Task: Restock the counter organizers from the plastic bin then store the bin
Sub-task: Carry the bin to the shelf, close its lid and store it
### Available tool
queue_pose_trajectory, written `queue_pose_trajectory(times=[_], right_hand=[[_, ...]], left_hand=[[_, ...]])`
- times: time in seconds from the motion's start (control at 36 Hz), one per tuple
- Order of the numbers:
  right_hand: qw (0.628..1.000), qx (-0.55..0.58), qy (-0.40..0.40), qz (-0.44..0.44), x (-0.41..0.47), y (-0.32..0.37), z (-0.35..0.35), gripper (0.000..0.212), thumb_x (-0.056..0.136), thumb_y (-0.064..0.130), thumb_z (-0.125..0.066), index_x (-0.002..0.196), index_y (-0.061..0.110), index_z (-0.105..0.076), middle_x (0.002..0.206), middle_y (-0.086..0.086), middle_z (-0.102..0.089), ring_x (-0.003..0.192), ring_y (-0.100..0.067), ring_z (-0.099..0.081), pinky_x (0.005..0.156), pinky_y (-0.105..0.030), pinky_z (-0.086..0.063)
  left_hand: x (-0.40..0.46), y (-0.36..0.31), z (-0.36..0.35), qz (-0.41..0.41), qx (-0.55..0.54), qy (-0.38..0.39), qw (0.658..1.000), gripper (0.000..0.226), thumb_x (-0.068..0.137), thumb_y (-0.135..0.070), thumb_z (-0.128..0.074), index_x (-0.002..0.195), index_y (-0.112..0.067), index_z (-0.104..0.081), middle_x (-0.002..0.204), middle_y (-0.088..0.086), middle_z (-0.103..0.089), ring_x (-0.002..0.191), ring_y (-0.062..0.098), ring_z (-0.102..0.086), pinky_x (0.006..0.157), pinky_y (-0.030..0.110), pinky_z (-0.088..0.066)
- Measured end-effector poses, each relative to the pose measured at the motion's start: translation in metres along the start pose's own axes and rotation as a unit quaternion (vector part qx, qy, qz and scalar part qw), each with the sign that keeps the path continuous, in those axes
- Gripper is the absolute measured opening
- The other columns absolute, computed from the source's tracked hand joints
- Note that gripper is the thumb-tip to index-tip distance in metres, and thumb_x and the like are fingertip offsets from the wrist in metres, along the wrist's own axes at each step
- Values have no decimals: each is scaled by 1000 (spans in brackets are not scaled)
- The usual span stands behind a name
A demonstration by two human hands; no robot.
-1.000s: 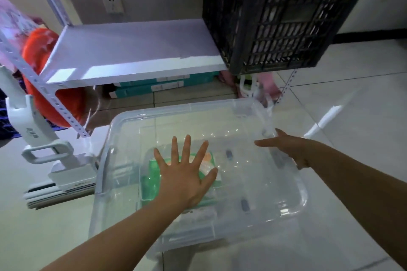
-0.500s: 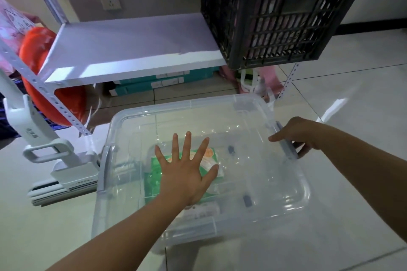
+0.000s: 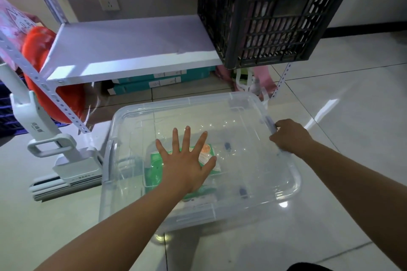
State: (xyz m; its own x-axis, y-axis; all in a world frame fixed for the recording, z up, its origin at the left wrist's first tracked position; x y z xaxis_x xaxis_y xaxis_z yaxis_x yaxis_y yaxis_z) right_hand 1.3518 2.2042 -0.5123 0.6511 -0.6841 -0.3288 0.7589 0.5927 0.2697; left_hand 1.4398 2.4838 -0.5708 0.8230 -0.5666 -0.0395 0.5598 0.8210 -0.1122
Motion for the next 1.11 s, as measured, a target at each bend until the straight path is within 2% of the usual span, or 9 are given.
queue_pose_trajectory(times=[0.11, 0.22, 0.36, 0.47, 0.53, 0.61, 0.72, 1.0, 1.11], right_hand=[[964, -213, -99, 127, -57, 5, -37, 54, 98, 23, -37, 151, 14, -27, 156, -11, -34, 146, -34, -26, 115, -58, -22], [971, -140, -60, 186, -106, 0, -69, 61, 99, 60, -11, 156, 38, -10, 166, 1, -10, 153, -21, -1, 119, -54, 6], [980, -33, -106, 163, -122, -23, -64, 76, 86, 76, -32, 153, 48, -10, 167, 7, 1, 153, -19, 4, 118, -55, -1], [958, 286, -34, -15, -110, -67, -52, 81, 81, 57, -70, 148, 45, -27, 160, 2, -28, 139, -28, -36, 108, -52, -35], [882, 460, 36, -96, -111, -85, -65, 58, 78, 45, -76, 132, 40, -52, 141, 4, -53, 117, -23, -51, 91, -46, -42], [818, 555, 74, -134, -117, -95, -88, 39, 80, 39, -74, 118, 33, -66, 118, 13, -66, 117, -21, -55, 89, -47, -46], [751, 638, 50, -162, -122, -90, -98, 27, 81, 29, -74, 107, 27, -69, 103, 7, -67, 114, -24, -60, 89, -51, -52], [623, 748, 157, -168, -129, -68, -103, 42, 68, 27, -78, 108, 36, -67, 87, 2, -70, 92, -35, -65, 86, -66, -50], [580, 778, 162, -176, -139, -56, -93, 42, 71, 13, -69, 109, 30, -66, 111, -5, -61, 101, -45, -62, 92, -66, -47]], left_hand=[[-2, 0, 4, -4, 0, 12, 1000, 78, 80, -84, 11, 151, -52, 12, 166, -1, 16, 151, 33, 21, 106, 72, 21], [-4, -1, 12, -13, -20, 46, 999, 73, 85, -81, -1, 152, -52, 8, 167, -1, 15, 151, 30, 20, 107, 69, 23], [-30, 36, 35, -25, -83, 67, 994, 73, 87, -81, -19, 152, -55, 1, 167, -7, 12, 152, 21, 18, 117, 59, 13], [-79, 112, 64, 77, -165, -36, 983, 83, 83, -73, -42, 153, -50, -5, 168, -3, -6, 154, 24, -4, 120, 56, -6], [-115, 155, 61, 170, -276, -79, 943, 86, 85, -61, -62, 154, -48, -12, 166, -2, -18, 152, 25, -17, 118, 59, -21], [-171, 185, 28, 305, -487, -43, 817, 82, 85, -47, -72, 147, -57, -21, 163, -11, -25, 149, 20, -26, 113, 49, -29], [-192, 166, -8, 313, -670, 42, 672, 52, 81, -51, -68, 131, -47, -56, 135, -18, -61, 132, 16, -51, 105, 44, -37], [-182, 133, -2, 281, -780, 7, 559, 48, 80, -20, -66, 121, -43, -65, 124, -15, -69, 104, 10, -69, 92, 47, -53], [-183, 131, 16, 297, -797, 6, 526, 51, 74, -12, -64, 115, -43, -68, 108, -12, -75, 97, 15, -69, 82, 45, -58]])
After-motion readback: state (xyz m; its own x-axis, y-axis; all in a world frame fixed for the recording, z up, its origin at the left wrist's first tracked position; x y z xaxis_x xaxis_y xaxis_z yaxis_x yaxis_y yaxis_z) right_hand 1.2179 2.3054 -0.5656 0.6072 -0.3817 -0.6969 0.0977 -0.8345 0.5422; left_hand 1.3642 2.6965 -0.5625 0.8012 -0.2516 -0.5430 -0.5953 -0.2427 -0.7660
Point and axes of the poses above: each hand's wrist, its own x-axis towards the middle knuckle, its own z-axis out of the back of the hand, y = z × x, the point moved 5 cm from there along x, towards the middle knuckle
